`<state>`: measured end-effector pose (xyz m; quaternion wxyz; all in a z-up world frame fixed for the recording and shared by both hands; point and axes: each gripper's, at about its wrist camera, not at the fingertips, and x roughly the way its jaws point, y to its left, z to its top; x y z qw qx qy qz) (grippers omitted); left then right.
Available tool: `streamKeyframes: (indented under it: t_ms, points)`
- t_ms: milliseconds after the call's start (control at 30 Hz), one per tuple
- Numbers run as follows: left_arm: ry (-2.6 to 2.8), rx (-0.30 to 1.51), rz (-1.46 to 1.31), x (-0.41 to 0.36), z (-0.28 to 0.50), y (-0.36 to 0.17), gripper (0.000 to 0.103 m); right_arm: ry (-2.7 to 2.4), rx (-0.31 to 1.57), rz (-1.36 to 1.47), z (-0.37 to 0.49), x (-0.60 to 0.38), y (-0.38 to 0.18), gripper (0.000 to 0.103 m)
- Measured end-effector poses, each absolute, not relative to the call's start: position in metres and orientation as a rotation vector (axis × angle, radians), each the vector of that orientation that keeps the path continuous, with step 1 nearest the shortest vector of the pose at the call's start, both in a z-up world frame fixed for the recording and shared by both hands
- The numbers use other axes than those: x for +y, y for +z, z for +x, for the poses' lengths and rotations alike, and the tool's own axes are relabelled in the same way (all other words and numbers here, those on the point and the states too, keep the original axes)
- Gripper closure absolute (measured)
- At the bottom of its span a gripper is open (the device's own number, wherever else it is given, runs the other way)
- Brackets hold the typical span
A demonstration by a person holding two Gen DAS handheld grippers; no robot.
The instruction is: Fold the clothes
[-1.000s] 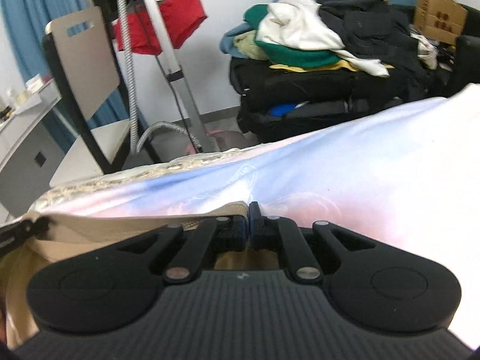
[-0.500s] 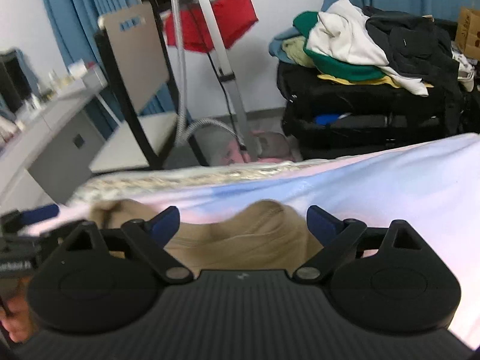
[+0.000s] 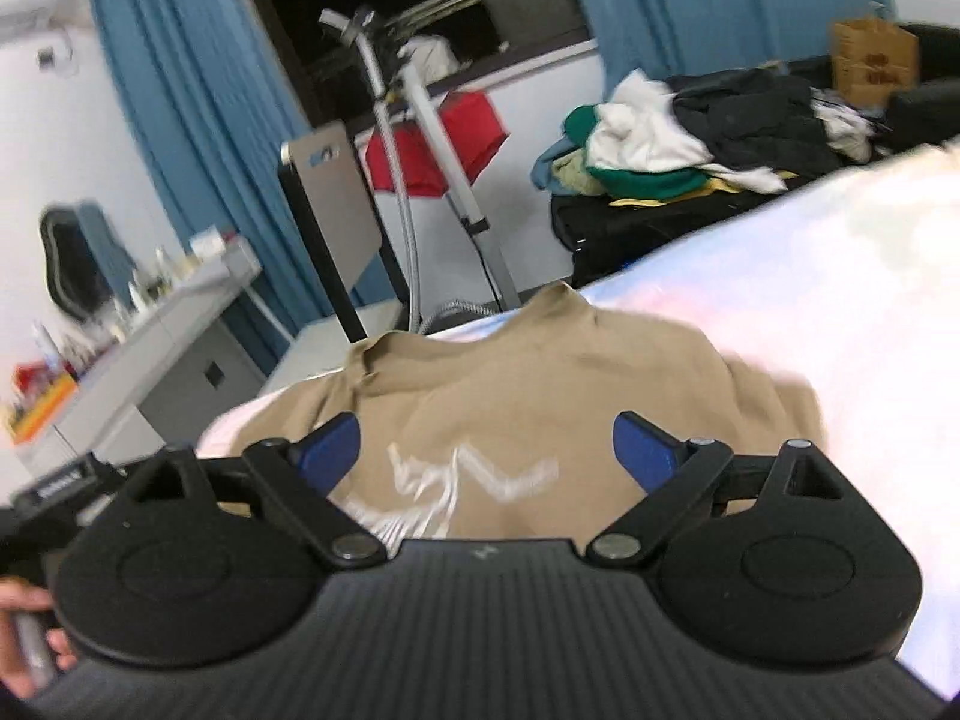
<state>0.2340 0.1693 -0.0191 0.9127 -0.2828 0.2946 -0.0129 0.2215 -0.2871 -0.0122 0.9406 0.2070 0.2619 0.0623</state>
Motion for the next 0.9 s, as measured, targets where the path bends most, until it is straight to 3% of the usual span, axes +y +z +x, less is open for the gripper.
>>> streamKeyframes:
  t_ms: [133,200,300,467,800,833,900]
  points:
    - [0.025,0.632,-0.722,0.201,0.213,-0.033,0.009,0.098,0.509,0.493,0.151,-0.29,-0.013,0.046]
    - [0.053,0.64,-0.784,0.215,0.203,-0.039,0.017,0.091,0.498,0.528,0.124,-0.292,-0.015,0.064]
    - [0.078,0.626,-0.835,0.223,0.199,-0.051,0.027,0.085,0.512,0.576,0.111,-0.297,-0.027,0.076]
    - [0.089,0.652,-0.845,0.215,0.227,-0.074,0.044,0.09,0.551,0.632,0.127,-0.304,-0.049,0.076]
    - [0.069,0.622,-0.794,0.165,0.32,-0.086,0.048,0.116,0.634,0.697,0.163,-0.314,-0.092,0.076]
    - [0.071,0.632,-0.755,0.157,0.329,-0.082,0.054,0.111,0.644,0.712,0.167,-0.316,-0.096,0.076]
    - [0.087,0.658,-0.64,0.136,0.346,-0.071,0.092,0.11,0.647,0.746,0.169,-0.321,-0.099,0.076]
